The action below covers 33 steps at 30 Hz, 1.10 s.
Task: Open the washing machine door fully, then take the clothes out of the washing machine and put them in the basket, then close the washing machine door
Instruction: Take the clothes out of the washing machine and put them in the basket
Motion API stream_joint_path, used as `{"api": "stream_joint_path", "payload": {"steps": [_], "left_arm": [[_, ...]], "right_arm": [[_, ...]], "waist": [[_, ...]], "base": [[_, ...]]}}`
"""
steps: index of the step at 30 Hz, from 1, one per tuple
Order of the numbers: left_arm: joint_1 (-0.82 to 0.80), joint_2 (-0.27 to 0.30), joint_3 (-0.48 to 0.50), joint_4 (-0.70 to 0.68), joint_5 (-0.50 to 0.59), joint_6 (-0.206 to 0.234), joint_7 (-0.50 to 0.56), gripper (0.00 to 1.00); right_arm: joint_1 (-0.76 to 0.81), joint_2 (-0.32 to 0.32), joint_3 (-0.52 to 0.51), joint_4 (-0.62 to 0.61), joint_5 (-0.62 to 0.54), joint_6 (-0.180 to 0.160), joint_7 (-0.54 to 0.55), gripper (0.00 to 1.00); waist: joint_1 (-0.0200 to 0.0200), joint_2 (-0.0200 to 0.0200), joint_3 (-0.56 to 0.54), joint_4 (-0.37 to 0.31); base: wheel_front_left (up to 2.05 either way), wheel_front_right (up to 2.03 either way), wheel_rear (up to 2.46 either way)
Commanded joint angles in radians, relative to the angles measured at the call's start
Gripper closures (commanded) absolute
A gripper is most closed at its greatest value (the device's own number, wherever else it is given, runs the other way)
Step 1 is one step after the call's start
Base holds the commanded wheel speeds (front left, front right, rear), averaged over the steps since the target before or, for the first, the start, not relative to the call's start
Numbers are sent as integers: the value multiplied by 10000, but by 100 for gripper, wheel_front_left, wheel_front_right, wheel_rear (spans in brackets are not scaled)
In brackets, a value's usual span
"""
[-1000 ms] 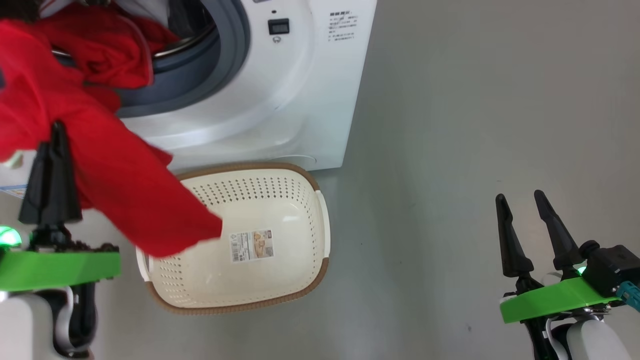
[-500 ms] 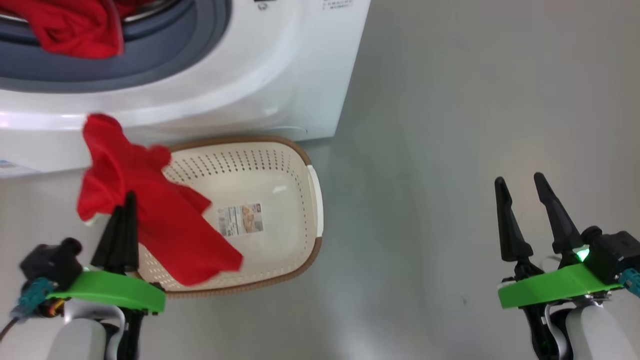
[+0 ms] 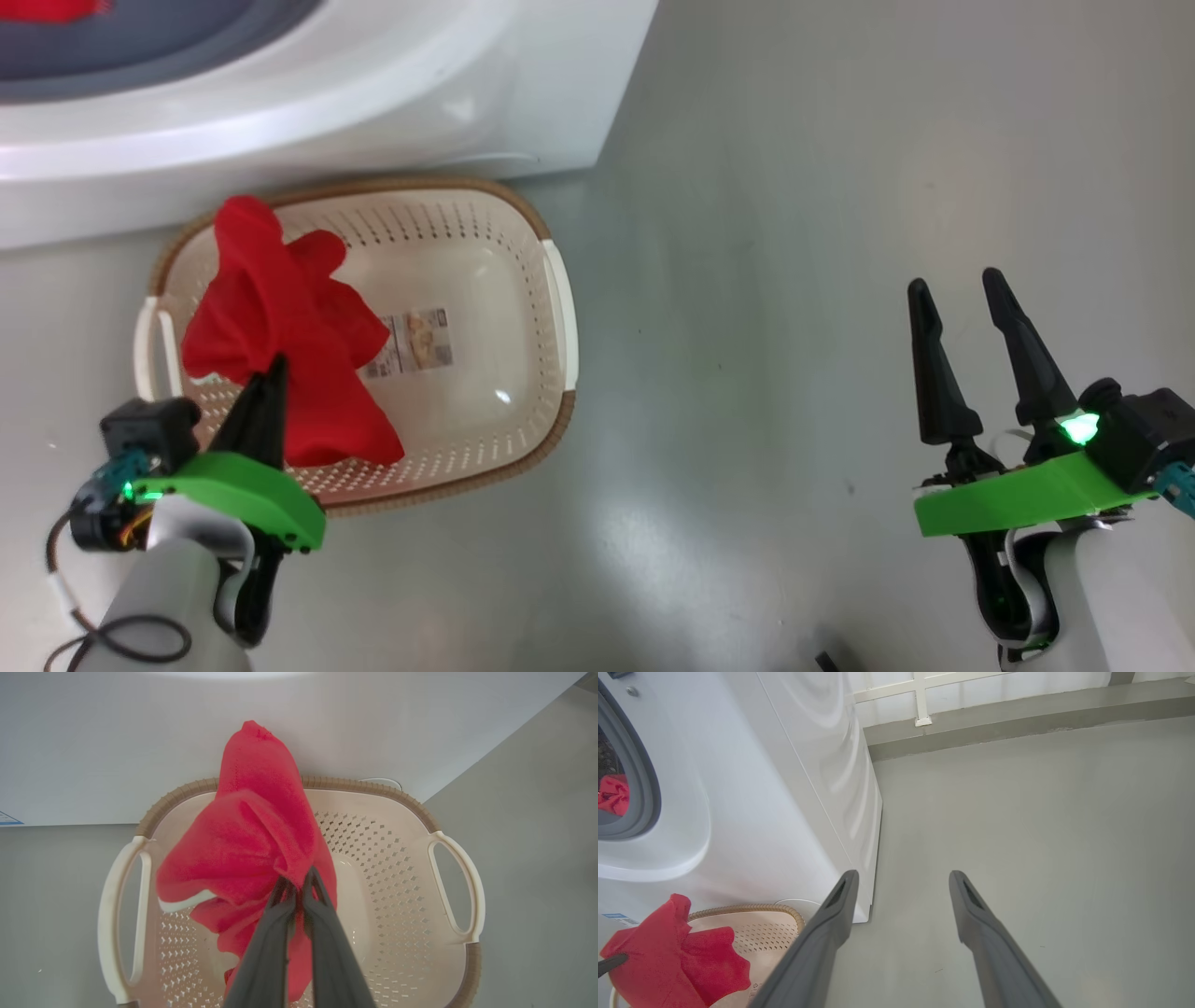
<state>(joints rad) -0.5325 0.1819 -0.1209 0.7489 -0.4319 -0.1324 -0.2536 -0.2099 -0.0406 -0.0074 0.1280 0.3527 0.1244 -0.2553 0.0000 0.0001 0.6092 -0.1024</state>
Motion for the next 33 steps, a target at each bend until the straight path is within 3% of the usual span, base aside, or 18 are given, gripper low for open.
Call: {"api": "stream_joint_path", "payload": {"steps": [1, 12, 13, 16, 18, 19, 33], "left_arm": [[-173, 395, 79, 99, -66, 17, -82, 100], [-1482, 891, -1455, 1970, -678, 17, -82, 100], [-1544, 919, -1524, 2047, -740, 17, -82, 94], [-1676, 1000, -1634, 2187, -880, 17, -82, 31], [-1722, 1020, -1668, 2213, -968, 17, -82, 4], [-1730, 1017, -1658, 2207, -1025, 17, -82, 0], [-1203, 808, -1422, 1674, -1468, 17, -82, 0]], "right_arm": [[-62, -97, 301, -273, 95, 63, -65, 0], [-416, -97, 703, -374, 325, 63, -65, 0], [-417, -97, 715, -373, 335, 63, -65, 0], [-402, -97, 694, -366, 348, 63, -65, 0], [-387, -97, 639, -359, 350, 63, -65, 0], [-383, -97, 611, -352, 344, 63, -65, 0], [-206, -97, 200, -167, 12, 63, -65, 0]], "waist": [[0, -1, 529, -204], [0, -1, 1207, -604], [0, -1, 1218, -624], [0, -1, 1204, -648], [0, -1, 1177, -635], [0, -1, 1153, -619], [0, -1, 220, -261]], "base": [[0, 0, 0], [0, 0, 0], [0, 0, 0], [0, 0, 0], [0, 0, 0], [0, 0, 0], [0, 0, 0]]}}
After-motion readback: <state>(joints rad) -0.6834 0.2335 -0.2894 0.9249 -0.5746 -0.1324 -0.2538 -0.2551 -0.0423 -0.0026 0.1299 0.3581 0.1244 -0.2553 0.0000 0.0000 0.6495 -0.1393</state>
